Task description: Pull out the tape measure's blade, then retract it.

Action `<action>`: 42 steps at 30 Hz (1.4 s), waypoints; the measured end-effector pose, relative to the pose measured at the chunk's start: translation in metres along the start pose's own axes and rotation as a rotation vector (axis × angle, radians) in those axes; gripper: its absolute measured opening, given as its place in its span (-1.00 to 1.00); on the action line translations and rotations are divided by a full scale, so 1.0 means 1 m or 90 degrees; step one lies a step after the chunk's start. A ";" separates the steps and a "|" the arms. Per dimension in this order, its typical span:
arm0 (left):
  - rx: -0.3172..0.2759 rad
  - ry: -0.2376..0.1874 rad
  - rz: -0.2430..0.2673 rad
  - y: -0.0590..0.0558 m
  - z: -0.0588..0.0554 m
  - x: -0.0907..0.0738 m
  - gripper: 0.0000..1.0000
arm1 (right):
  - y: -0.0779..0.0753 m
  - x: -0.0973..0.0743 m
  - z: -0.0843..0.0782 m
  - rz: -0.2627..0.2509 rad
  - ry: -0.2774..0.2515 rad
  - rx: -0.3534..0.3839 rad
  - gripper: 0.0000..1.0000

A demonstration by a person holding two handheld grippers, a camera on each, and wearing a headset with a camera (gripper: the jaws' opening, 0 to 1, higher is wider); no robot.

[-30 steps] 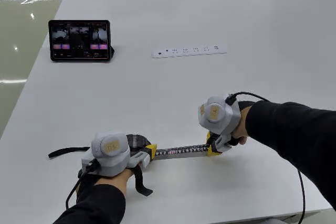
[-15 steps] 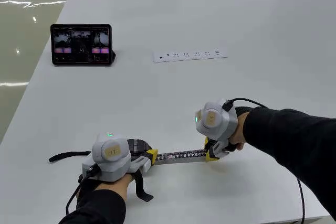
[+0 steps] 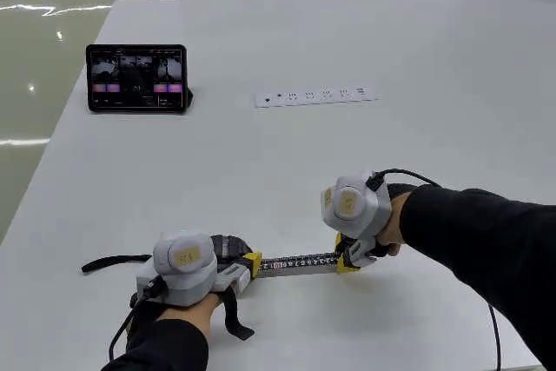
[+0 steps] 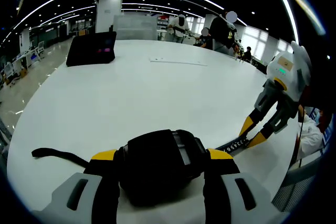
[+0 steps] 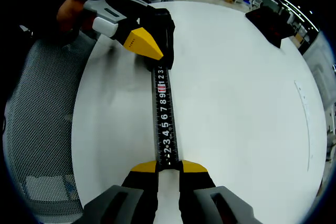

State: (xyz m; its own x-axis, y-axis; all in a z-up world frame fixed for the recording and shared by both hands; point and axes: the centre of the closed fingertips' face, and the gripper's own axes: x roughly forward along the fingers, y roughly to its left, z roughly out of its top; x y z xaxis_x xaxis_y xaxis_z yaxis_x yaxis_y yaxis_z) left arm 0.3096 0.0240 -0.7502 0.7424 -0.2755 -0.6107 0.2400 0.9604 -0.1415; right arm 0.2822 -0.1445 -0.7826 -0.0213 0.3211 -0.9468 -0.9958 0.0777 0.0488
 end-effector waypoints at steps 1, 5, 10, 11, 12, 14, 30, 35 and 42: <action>0.000 0.000 0.000 0.000 0.000 0.000 0.20 | 0.000 0.000 0.001 0.000 0.000 -0.001 -0.78; 0.000 0.000 0.000 0.000 0.000 0.000 0.20 | 0.000 0.001 0.002 0.000 -0.001 0.000 -0.78; 0.000 0.000 0.000 0.000 0.000 0.000 0.20 | -0.001 0.002 0.005 0.000 -0.002 0.005 -0.78; 0.000 0.000 0.000 0.000 0.000 0.000 0.20 | 0.000 0.002 0.006 0.001 -0.002 0.006 -0.78; 0.000 0.000 0.000 0.000 0.000 0.000 0.20 | 0.000 0.002 0.006 0.001 -0.002 0.006 -0.78; -0.001 0.000 0.000 0.000 0.000 0.000 0.20 | 0.000 0.003 0.007 0.001 -0.002 0.008 -0.78; -0.001 0.000 -0.001 0.001 0.000 0.000 0.20 | 0.000 0.006 0.016 -0.003 -0.008 0.001 -0.77; -0.001 0.000 0.000 0.001 0.000 0.000 0.20 | 0.000 0.006 0.018 -0.003 -0.008 -0.002 -0.77; -0.002 0.000 0.000 0.001 0.000 0.000 0.20 | 0.000 0.008 0.021 -0.003 -0.009 -0.004 -0.77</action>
State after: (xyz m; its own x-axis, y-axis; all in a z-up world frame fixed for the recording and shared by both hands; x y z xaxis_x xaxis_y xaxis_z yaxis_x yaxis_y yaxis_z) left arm 0.3098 0.0245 -0.7504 0.7420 -0.2762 -0.6109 0.2388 0.9603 -0.1440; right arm 0.2839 -0.1222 -0.7831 -0.0154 0.3343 -0.9424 -0.9964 0.0732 0.0422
